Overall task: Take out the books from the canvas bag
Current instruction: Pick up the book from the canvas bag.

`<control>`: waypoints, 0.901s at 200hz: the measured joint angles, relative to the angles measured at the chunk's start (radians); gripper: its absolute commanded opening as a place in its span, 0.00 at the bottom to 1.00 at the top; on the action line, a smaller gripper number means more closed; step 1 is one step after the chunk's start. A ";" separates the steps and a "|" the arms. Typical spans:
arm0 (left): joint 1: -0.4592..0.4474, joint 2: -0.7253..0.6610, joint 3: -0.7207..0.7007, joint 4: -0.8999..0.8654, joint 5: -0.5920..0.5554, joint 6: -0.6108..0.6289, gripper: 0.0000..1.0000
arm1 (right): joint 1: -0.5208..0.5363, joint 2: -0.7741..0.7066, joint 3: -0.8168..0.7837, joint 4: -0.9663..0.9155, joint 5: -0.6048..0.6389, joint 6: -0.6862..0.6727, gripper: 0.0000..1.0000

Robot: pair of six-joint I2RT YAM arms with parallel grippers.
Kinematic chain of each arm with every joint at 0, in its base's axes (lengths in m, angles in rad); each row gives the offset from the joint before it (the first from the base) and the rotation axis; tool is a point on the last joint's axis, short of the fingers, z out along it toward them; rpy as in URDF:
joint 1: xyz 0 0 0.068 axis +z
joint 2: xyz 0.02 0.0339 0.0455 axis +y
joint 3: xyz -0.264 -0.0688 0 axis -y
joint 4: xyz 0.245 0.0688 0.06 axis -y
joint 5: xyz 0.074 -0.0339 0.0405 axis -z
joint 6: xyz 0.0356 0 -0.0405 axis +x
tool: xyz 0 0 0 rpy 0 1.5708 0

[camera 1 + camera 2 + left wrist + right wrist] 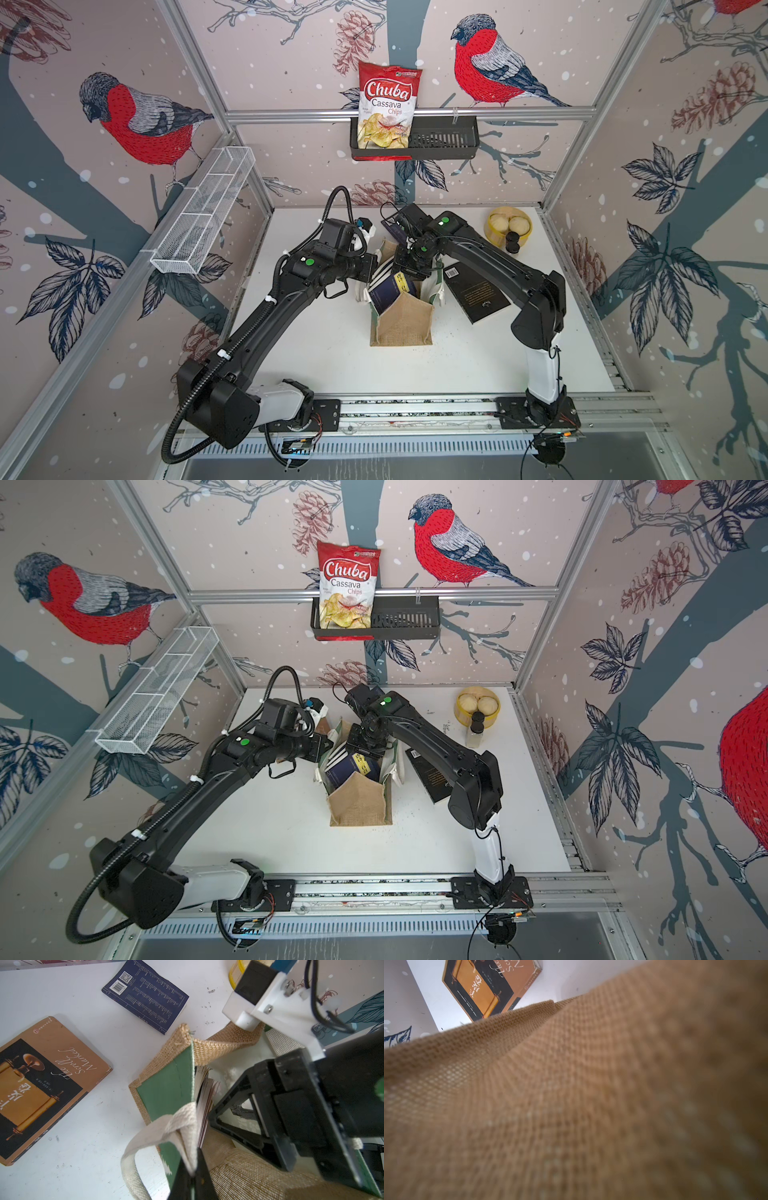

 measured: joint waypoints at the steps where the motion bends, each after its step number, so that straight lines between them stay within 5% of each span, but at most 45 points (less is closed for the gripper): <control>1: 0.000 0.000 0.000 0.000 0.001 0.000 0.00 | 0.000 0.000 0.000 0.001 0.000 0.000 0.50; 90: -0.007 -0.010 -0.016 0.021 0.010 0.000 0.00 | 0.002 0.005 -0.055 0.079 0.001 0.007 0.44; 180: -0.008 -0.013 -0.027 0.029 0.010 0.000 0.00 | -0.002 -0.040 -0.130 0.114 0.002 0.008 0.16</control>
